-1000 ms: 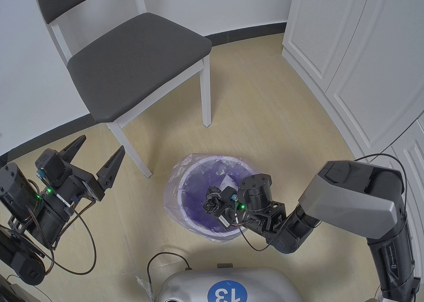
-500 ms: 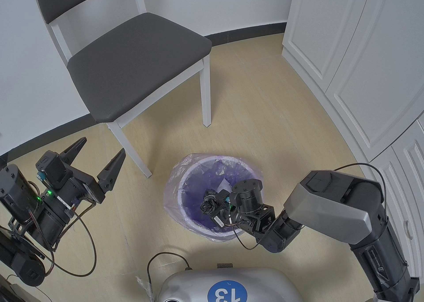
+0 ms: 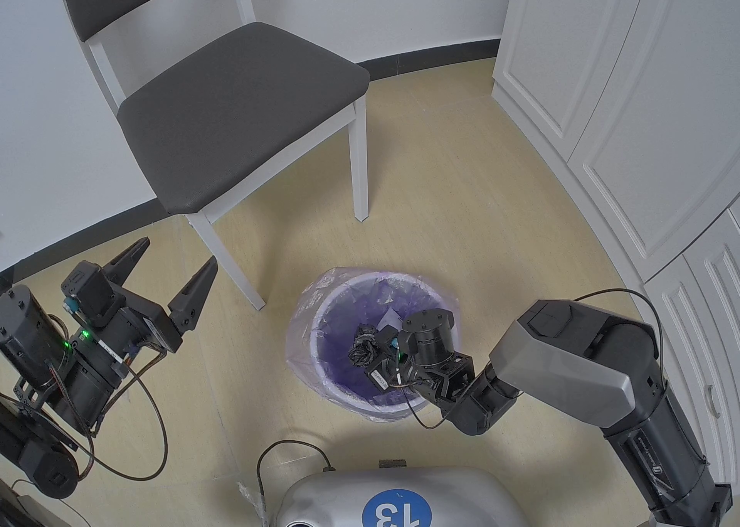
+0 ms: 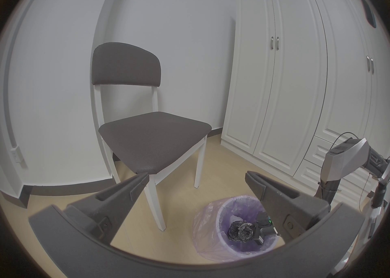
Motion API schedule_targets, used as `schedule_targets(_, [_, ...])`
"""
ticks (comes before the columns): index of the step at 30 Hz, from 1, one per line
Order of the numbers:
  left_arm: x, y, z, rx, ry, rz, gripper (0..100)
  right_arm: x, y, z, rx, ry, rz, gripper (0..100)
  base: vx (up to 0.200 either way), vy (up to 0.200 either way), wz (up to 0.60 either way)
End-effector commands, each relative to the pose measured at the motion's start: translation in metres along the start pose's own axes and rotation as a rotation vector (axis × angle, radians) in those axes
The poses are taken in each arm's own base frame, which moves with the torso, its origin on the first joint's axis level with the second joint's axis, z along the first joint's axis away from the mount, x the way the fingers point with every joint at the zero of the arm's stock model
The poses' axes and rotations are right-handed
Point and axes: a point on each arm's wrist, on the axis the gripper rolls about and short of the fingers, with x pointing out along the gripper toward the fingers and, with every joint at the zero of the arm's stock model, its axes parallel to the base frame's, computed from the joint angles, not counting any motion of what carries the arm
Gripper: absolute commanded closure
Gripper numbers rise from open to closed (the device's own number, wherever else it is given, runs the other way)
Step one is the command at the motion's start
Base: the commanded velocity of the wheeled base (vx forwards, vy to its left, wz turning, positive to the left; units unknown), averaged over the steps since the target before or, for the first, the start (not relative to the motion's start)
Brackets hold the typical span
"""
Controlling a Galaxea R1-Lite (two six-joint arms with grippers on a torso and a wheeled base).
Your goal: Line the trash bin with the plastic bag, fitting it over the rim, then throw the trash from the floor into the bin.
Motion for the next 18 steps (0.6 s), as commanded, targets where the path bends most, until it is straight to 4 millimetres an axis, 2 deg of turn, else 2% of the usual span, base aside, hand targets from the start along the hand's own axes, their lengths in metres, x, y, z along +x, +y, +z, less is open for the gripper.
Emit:
schedule_targets(1, [0.000,0.000,0.002,0.001,-0.019,0.001,0,0.000,0.000,-0.002,-0.005,0.010,0.002,0,0.000,0.000,0.00])
schedule_targets(14, [0.000,0.000,0.002,0.001,-0.019,-0.001,0,-0.004,0.000,0.000,-0.013,0.008,0.003,0,0.000,0.000,0.00])
schedule_targets(18, [0.000,0.000,0.002,0.001,-0.016,-0.001,0,-0.008,-0.003,0.008,-0.011,-0.008,-0.002,0,0.000,0.000,0.00])
